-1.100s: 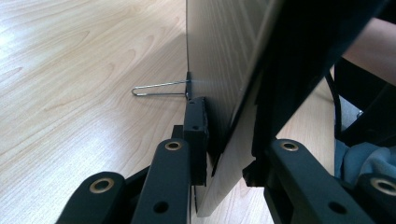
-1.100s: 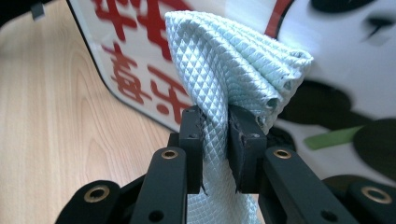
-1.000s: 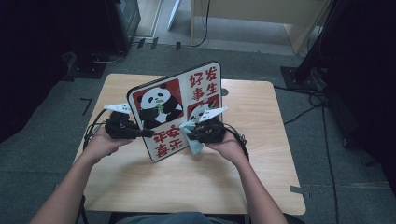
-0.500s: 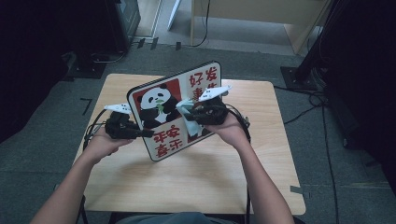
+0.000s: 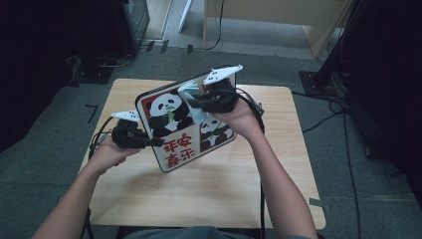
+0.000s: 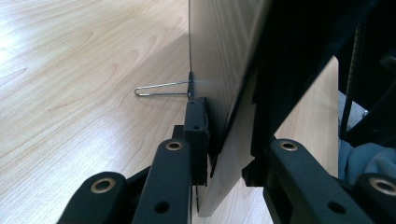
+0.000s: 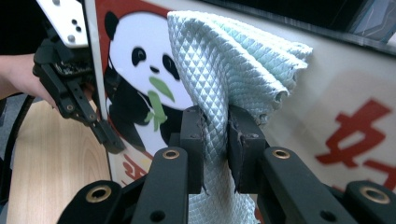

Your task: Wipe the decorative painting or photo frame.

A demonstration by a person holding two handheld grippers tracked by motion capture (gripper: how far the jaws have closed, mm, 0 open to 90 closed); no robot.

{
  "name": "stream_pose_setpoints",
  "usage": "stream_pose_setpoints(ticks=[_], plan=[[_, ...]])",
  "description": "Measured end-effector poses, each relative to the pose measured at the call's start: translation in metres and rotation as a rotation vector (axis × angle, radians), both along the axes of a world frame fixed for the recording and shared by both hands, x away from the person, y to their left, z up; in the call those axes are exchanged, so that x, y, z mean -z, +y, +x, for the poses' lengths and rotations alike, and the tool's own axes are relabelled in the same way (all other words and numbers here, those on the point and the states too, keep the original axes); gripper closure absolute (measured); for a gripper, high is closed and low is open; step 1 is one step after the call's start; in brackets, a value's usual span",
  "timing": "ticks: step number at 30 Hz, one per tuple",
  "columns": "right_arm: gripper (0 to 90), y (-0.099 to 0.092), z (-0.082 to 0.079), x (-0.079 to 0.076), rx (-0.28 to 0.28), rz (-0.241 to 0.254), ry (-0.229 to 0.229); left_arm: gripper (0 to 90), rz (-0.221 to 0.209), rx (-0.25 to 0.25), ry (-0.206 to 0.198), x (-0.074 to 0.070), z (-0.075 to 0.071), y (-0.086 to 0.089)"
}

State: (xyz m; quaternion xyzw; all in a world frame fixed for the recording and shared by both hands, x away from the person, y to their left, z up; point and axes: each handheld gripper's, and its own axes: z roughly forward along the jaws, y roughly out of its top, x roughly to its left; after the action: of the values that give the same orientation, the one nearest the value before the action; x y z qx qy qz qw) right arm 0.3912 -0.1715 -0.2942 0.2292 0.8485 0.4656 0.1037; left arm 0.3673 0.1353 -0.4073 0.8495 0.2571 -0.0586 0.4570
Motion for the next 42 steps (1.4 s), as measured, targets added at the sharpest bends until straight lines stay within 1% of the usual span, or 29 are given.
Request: stream_pose_setpoints(ticks=[4,10,12,13,17,20,24,28,29,36,42], plan=[[78.0,0.005,0.002,-0.004,-0.002,-0.018,0.001,77.8,0.003,0.0,-0.002,0.0,0.0,0.0],[78.0,0.006,0.006,-0.003,-0.003,-0.013,0.008,77.9,0.003,-0.002,0.0,0.0,0.0,0.0],[78.0,0.008,0.006,-0.002,-0.001,-0.012,0.008,77.9,0.004,-0.002,0.0,0.0,0.0,0.0],[78.0,0.009,0.006,-0.001,0.002,-0.018,0.013,78.0,0.004,-0.002,0.0,0.0,0.0,0.0],[77.9,0.013,0.006,0.002,-0.007,-0.041,0.006,78.2,0.006,-0.003,-0.001,-0.001,0.0,0.0],[77.9,0.013,0.006,0.004,-0.008,-0.034,0.006,78.2,0.006,-0.004,-0.003,-0.001,0.0,0.0],[77.9,0.014,0.005,0.007,-0.011,-0.038,0.005,78.3,0.007,-0.004,-0.002,-0.001,0.0,0.0],[77.8,0.015,0.004,0.012,-0.025,-0.056,-0.003,78.3,0.008,-0.005,-0.003,-0.001,0.0,0.0],[77.9,0.015,0.003,0.013,-0.026,-0.061,0.003,78.3,0.007,-0.005,-0.003,-0.001,0.0,0.0],[77.8,0.013,0.002,0.026,-0.042,-0.054,0.011,78.3,0.01,-0.005,-0.003,-0.001,0.0,0.0],[77.8,0.013,-0.002,0.042,-0.054,-0.057,0.024,78.2,0.01,-0.005,-0.001,-0.001,0.0,0.0]])
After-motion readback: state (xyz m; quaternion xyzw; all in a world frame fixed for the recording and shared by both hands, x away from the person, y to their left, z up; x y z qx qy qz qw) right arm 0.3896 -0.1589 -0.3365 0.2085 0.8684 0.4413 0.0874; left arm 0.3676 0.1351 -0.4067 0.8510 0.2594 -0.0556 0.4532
